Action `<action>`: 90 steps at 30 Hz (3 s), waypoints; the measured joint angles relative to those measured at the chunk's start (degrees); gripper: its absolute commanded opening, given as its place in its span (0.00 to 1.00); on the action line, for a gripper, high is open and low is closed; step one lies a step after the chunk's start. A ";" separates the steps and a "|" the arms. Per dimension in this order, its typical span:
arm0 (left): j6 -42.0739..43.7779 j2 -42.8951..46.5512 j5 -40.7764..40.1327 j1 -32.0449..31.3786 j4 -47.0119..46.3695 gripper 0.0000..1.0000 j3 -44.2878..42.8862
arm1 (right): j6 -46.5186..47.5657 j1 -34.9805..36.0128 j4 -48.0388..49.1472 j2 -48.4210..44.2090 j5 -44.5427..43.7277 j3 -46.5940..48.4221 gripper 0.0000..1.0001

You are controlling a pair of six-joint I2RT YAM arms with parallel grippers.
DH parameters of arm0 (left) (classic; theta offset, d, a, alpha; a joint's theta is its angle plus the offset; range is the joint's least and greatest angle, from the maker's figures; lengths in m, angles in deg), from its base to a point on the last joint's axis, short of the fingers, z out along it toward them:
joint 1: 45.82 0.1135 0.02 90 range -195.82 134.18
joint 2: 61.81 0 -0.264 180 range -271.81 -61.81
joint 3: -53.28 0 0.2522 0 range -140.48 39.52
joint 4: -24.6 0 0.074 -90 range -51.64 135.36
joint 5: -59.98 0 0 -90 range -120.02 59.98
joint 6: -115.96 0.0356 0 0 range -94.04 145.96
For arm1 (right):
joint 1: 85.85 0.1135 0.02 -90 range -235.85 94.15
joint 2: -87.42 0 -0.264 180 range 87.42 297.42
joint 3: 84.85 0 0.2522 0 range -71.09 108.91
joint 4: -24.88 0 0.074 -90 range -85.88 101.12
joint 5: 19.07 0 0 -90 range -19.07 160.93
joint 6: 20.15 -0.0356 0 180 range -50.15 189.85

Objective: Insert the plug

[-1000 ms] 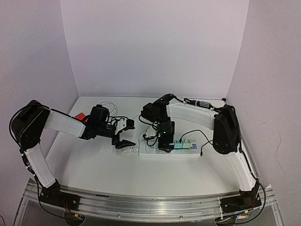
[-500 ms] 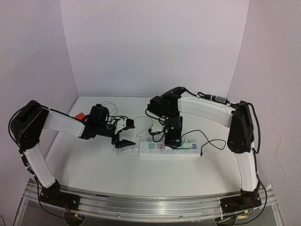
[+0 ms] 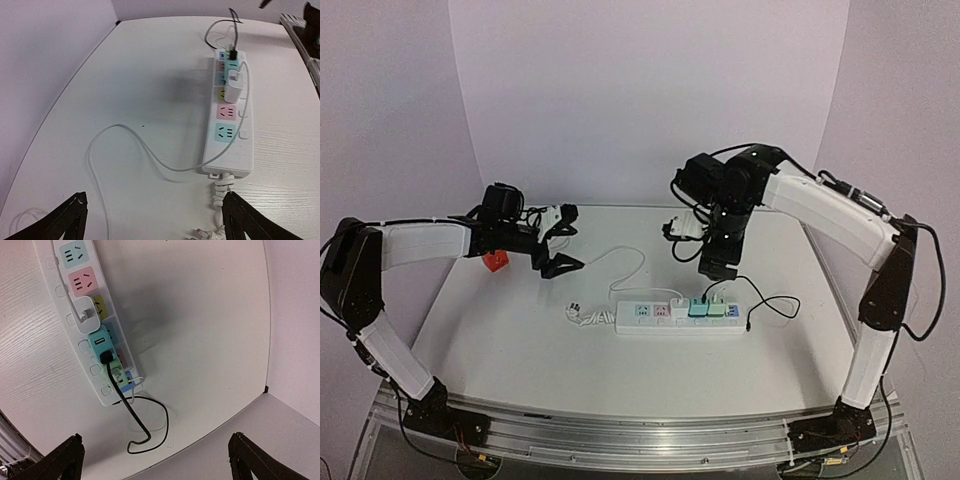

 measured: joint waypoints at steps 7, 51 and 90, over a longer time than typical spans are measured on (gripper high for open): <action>-30.22 1.97 -24.20 2.90 13.11 1.00 -13.03 | -5.28 -1.56 4.15 -3.35 -2.42 0.89 0.98; -73.90 -34.82 -52.23 21.38 42.31 0.23 -41.59 | -31.68 -5.54 9.36 5.27 -1.30 7.60 0.92; -4.29 9.90 -12.50 -10.30 -21.96 0.00 5.52 | -52.57 -2.84 16.86 7.89 35.82 29.04 0.93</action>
